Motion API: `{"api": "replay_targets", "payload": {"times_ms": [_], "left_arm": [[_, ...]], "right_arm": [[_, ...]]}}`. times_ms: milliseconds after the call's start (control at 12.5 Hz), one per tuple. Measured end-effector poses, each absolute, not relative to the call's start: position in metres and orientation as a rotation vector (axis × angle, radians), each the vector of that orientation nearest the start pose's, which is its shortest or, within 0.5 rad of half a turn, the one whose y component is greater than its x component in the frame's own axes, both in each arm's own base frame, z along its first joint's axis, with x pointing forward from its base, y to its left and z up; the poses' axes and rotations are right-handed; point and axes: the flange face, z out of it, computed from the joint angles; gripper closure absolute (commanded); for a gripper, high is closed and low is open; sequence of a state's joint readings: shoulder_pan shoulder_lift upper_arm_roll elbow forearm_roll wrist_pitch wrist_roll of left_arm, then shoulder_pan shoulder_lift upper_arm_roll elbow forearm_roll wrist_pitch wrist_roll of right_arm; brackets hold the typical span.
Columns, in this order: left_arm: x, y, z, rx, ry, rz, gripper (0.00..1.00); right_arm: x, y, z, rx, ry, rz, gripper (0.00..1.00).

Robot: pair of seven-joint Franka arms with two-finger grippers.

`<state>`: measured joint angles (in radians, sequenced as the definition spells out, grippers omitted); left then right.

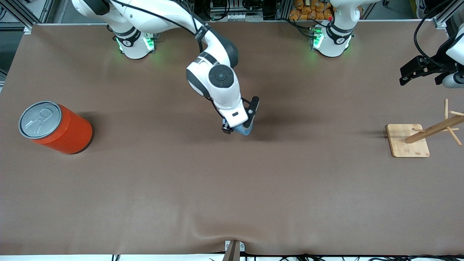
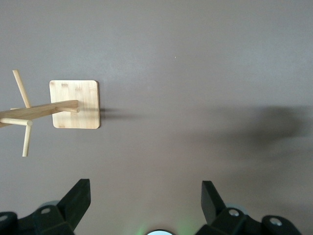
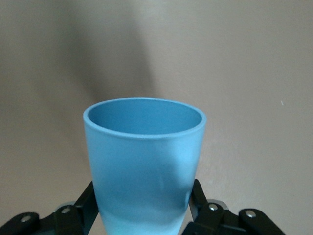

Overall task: Flip cup
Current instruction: 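Carry the blue cup with the right gripper toward the table middle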

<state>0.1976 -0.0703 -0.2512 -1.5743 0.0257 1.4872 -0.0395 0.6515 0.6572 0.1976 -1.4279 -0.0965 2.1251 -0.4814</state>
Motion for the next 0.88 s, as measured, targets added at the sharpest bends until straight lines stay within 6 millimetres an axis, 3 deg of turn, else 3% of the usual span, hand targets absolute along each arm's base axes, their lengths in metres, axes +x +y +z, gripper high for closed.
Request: {"api": "replay_targets", "payload": {"times_ms": [239,479,638,878], "left_arm": [[0.524,-0.031,0.652,-3.097,0.02,0.026,0.0],[0.524,-0.033,0.653,-3.106,0.023,0.021,0.0],[0.525,-0.034,0.653,-3.116,0.025,0.013,0.0],[0.525,-0.034,0.653,-3.117,0.025,0.01,0.0]], "right_arm": [[0.47,0.557,0.279,-2.323,-2.125,-0.07,1.0],[0.422,0.594,0.237,-2.291,-2.222,-0.059,1.0],[0.405,0.605,0.229,-2.291,-2.27,-0.068,1.0],[0.398,0.61,0.229,-2.274,-2.311,-0.075,1.0]]}}
